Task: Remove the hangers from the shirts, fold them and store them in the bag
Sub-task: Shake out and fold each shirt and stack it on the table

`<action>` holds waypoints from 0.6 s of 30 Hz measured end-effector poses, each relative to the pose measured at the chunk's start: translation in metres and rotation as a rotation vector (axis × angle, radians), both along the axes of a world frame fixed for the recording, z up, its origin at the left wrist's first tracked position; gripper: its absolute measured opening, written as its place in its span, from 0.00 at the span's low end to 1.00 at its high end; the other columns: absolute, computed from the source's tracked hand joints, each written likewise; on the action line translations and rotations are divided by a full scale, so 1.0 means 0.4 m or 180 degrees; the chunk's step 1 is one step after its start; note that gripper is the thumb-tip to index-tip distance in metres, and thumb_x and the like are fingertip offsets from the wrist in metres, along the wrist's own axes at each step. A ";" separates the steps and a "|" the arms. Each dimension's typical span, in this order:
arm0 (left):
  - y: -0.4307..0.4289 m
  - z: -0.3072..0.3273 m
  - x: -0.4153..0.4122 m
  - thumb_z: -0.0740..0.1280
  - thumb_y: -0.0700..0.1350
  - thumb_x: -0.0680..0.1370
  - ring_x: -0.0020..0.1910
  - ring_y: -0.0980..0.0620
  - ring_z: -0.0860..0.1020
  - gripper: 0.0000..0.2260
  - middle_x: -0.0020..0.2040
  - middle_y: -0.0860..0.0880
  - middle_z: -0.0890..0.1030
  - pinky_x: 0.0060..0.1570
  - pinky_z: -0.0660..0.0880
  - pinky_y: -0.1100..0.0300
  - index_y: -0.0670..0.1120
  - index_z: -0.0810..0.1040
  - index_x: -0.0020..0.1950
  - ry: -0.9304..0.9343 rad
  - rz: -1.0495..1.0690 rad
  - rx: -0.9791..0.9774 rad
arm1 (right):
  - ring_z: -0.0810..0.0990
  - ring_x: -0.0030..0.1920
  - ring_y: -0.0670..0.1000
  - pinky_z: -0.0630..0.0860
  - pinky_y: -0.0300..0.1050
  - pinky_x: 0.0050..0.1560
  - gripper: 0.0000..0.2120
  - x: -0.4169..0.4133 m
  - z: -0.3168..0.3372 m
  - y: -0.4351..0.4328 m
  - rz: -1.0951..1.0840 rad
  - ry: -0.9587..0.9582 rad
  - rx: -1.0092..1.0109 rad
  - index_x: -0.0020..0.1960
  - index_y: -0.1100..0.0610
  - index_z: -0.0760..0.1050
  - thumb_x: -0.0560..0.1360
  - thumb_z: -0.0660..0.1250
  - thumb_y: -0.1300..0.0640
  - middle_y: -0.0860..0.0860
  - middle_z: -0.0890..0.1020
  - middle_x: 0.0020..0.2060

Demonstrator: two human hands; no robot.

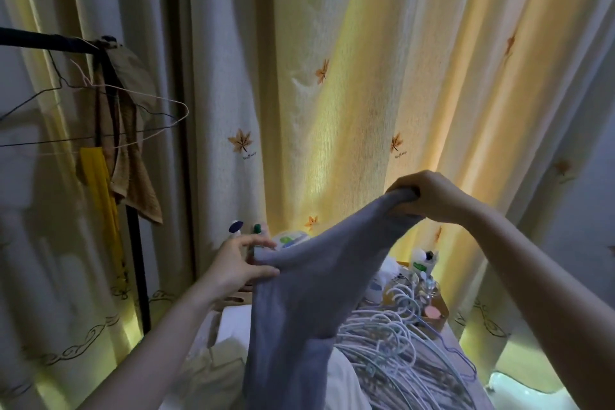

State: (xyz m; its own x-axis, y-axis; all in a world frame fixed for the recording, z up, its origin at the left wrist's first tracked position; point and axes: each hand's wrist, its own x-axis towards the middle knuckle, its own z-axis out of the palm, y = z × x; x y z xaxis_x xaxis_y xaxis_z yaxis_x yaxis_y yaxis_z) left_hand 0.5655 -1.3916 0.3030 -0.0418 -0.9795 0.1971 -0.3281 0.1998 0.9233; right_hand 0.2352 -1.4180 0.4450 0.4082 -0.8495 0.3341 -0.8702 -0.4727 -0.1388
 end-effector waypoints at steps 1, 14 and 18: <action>-0.005 0.010 0.000 0.79 0.35 0.63 0.58 0.52 0.78 0.18 0.55 0.48 0.80 0.49 0.73 0.72 0.46 0.82 0.51 -0.0132 0.0120 -0.0128 | 0.78 0.51 0.55 0.70 0.41 0.47 0.10 0.012 0.008 -0.005 -0.0060 -0.0030 -0.0214 0.52 0.57 0.81 0.71 0.73 0.57 0.53 0.80 0.47; -0.011 0.208 0.073 0.72 0.40 0.72 0.43 0.73 0.76 0.08 0.42 0.61 0.81 0.38 0.71 0.79 0.53 0.80 0.44 -0.0347 0.0263 -0.1007 | 0.83 0.43 0.46 0.79 0.36 0.43 0.04 0.106 0.176 0.050 0.1449 -0.2935 -0.0024 0.44 0.50 0.80 0.70 0.74 0.57 0.45 0.83 0.36; 0.024 0.136 0.112 0.71 0.43 0.73 0.54 0.68 0.76 0.06 0.52 0.62 0.81 0.50 0.73 0.69 0.54 0.82 0.47 -0.0872 -0.0795 0.0056 | 0.83 0.45 0.50 0.81 0.41 0.44 0.09 0.091 0.127 0.091 0.1647 -0.2364 0.0807 0.45 0.51 0.82 0.66 0.75 0.49 0.51 0.83 0.41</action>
State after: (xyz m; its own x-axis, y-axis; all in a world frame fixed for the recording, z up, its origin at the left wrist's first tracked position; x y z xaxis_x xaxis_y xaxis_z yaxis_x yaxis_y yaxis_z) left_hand 0.6104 -1.3820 0.3573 -0.3289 -0.9356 0.1287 -0.5067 0.2898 0.8119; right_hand 0.2715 -1.3815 0.4959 0.5121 -0.7052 0.4904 -0.2078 -0.6557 -0.7259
